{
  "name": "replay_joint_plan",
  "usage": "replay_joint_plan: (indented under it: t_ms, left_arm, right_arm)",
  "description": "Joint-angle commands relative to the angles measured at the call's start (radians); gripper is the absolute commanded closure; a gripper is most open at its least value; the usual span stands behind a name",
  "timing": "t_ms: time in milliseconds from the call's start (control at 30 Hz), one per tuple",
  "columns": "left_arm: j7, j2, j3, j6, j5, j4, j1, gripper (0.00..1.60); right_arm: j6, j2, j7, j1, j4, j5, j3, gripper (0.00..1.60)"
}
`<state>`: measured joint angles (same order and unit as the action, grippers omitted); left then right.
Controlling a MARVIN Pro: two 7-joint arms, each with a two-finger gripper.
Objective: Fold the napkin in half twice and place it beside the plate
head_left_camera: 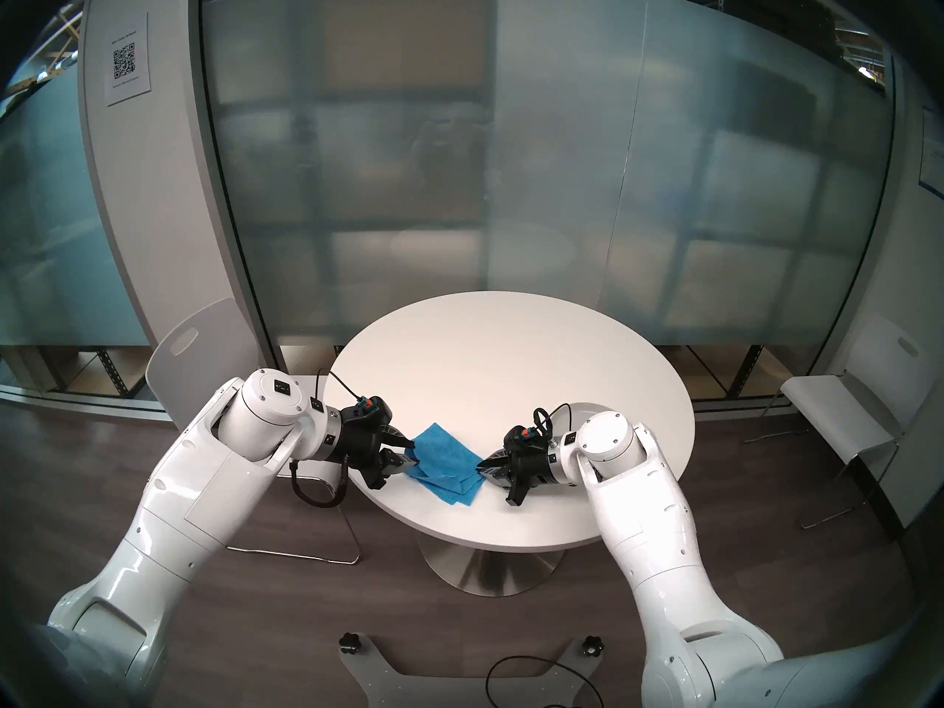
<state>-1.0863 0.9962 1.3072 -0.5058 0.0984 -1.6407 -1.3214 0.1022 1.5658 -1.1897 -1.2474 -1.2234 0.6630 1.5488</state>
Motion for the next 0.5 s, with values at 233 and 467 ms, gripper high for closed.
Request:
replay_joint_plan:
  t_ms: [233,467]
  left_arm:
    - [0.002,-0.025,0.03,-0.011,0.004,-0.006,-0.001,0.79]
    - [0.012,-0.039,0.029,0.011,0.016,0.03,-0.004,0.78]
  right_arm:
    - [-0.003,0.001,-0.003,-0.001,0.008,-0.001,-0.004,0.93]
    - [-0.007,0.0,0.002,0.004,0.019,-0.001,-0.004,0.93]
